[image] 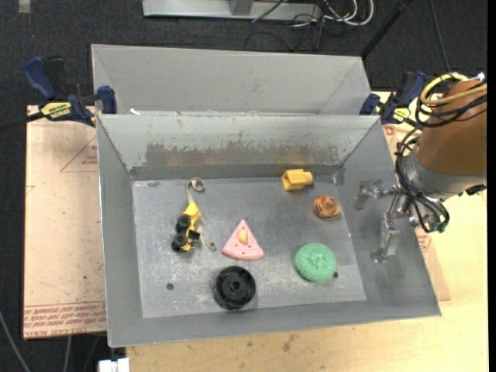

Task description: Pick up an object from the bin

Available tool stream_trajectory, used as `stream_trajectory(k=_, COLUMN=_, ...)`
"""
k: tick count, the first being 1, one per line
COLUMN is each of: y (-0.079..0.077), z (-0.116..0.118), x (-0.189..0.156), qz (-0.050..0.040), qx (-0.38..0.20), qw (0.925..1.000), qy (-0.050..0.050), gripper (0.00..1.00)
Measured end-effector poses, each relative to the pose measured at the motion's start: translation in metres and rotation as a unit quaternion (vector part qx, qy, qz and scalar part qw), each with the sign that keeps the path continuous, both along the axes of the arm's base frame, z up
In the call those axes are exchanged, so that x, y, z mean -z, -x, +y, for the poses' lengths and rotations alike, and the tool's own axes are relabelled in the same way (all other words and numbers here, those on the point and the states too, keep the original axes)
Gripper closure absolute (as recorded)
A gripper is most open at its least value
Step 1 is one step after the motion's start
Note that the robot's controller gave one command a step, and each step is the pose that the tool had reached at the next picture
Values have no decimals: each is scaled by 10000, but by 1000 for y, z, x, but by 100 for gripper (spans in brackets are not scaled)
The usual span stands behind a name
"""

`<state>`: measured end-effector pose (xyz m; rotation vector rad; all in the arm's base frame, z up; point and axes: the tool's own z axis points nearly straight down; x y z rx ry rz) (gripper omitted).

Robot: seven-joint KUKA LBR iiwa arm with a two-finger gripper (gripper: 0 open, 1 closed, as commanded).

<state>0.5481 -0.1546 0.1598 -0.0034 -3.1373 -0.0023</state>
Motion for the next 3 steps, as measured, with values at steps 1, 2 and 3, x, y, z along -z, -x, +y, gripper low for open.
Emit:
stream_trajectory(k=1, y=4, z=4, x=-7, qz=-26, qx=300, qw=9995, qy=3, gripper=0)
stream_trajectory(k=2, y=-28, z=44, x=30, qz=-81, qx=555, qw=9984, qy=20, gripper=0)
stream_trajectory(k=3, y=4, z=67, x=51, qz=-28, qx=221, qw=9998, qy=-7, gripper=0)
